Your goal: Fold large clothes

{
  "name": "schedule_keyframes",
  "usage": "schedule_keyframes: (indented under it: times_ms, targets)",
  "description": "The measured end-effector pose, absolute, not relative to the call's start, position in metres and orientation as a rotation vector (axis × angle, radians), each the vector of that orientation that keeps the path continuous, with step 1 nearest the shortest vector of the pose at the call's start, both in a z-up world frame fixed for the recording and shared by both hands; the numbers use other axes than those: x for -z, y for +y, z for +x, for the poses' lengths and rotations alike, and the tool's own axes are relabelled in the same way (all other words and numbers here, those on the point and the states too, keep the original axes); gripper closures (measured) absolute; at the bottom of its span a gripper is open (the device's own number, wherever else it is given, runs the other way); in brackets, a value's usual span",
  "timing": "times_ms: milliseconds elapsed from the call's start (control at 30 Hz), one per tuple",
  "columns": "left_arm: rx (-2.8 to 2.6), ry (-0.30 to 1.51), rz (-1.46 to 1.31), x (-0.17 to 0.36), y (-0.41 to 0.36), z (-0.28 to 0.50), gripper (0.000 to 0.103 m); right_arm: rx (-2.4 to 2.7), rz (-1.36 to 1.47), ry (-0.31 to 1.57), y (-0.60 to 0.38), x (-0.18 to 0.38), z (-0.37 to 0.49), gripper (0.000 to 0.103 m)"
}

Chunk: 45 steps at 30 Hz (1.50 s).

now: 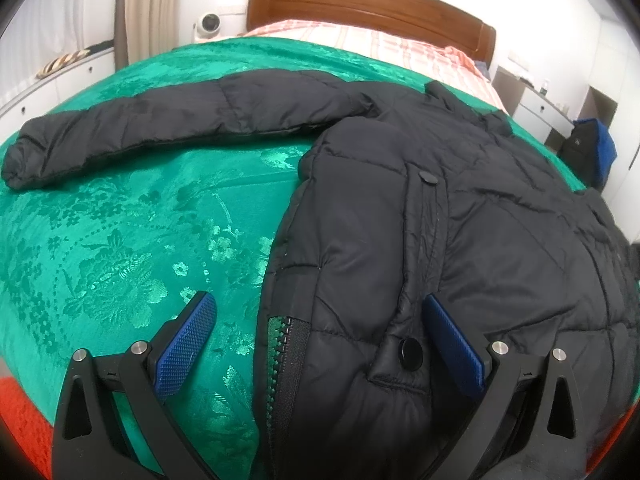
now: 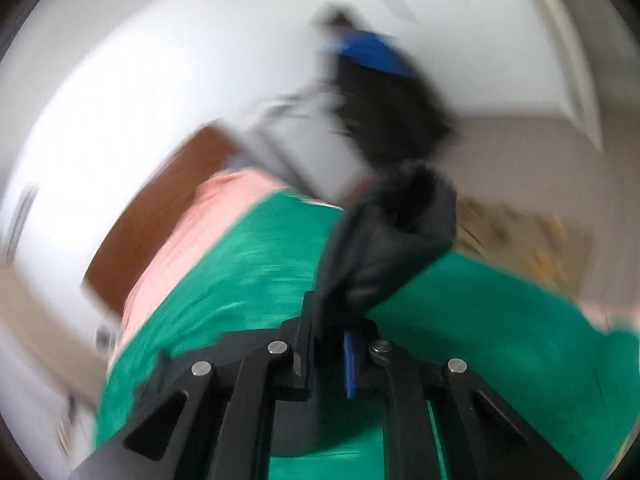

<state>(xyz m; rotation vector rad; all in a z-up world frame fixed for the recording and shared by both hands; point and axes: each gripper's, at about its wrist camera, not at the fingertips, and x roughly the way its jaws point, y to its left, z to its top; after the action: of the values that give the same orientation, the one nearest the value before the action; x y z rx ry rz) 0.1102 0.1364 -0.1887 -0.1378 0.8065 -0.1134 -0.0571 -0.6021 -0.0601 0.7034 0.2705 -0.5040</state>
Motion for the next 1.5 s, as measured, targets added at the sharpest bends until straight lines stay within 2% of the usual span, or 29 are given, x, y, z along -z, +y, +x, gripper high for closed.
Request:
schedule_keyframes:
  times_ms: [67, 167, 267, 333, 367, 400, 433, 467, 600, 667, 867, 1100, 1233, 1367, 1500]
  targets:
    - [0.112, 0.808, -0.137, 0.189, 0.136, 0.110, 0.000, 0.342, 0.550, 0.246, -0.543, -0.002, -0.016, 0.089]
    - [0.115, 0.811, -0.140, 0.188, 0.137, 0.111, 0.000, 0.115, 0.405, 0.243, -0.450, -0.060, 0.048, 0.090]
    - [0.114, 0.810, -0.141, 0.188, 0.137, 0.111, 0.000, -0.064, 0.340, 0.289, -0.360, -0.076, 0.112, 0.090]
    - [0.115, 0.804, -0.140, 0.188, 0.137, 0.110, 0.000, -0.150, 0.292, 0.342, -0.296, -0.065, 0.161, 0.089]
    - [0.117, 0.802, -0.140, 0.189, 0.138, 0.109, 0.000, -0.171, 0.271, 0.377, -0.266, -0.053, 0.183, 0.078]
    - [0.118, 0.800, -0.141, 0.189, 0.138, 0.108, 0.000, -0.194, 0.261, 0.432, -0.235, -0.033, 0.207, 0.062]
    - [0.120, 0.797, -0.141, 0.189, 0.139, 0.108, 0.000, -0.206, 0.257, 0.490, -0.211, -0.013, 0.224, 0.021]
    - [0.122, 0.795, -0.141, 0.189, 0.139, 0.107, 0.000, -0.228, 0.258, 0.565, -0.182, 0.018, 0.241, 0.009]
    - [0.125, 0.795, -0.139, 0.189, 0.141, 0.102, 0.000, -0.334, 0.337, 0.705, -0.136, 0.097, 0.235, 0.011]
    - [0.126, 0.797, -0.138, 0.189, 0.141, 0.101, 0.000, -0.375, 0.335, 0.720, -0.131, 0.116, 0.208, 0.011]
    - [0.123, 0.812, -0.137, 0.188, 0.141, 0.103, 0.000, -0.325, 0.221, 0.650, -0.176, 0.123, 0.115, 0.011]
    - [0.112, 0.811, -0.134, 0.188, 0.138, 0.107, 0.000, -0.020, 0.081, 0.507, -0.232, 0.132, 0.014, 0.009]
    - [0.104, 0.796, -0.128, 0.190, 0.136, 0.105, 0.000, 0.029, 0.155, 0.509, -0.244, 0.154, -0.004, 0.008]
    - [0.101, 0.782, -0.123, 0.191, 0.135, 0.104, 0.000, 0.019, 0.166, 0.588, -0.254, 0.177, 0.009, 0.008]
    - [0.097, 0.777, -0.122, 0.191, 0.136, 0.100, 0.000, 0.038, 0.169, 0.584, -0.252, 0.186, 0.013, 0.005]
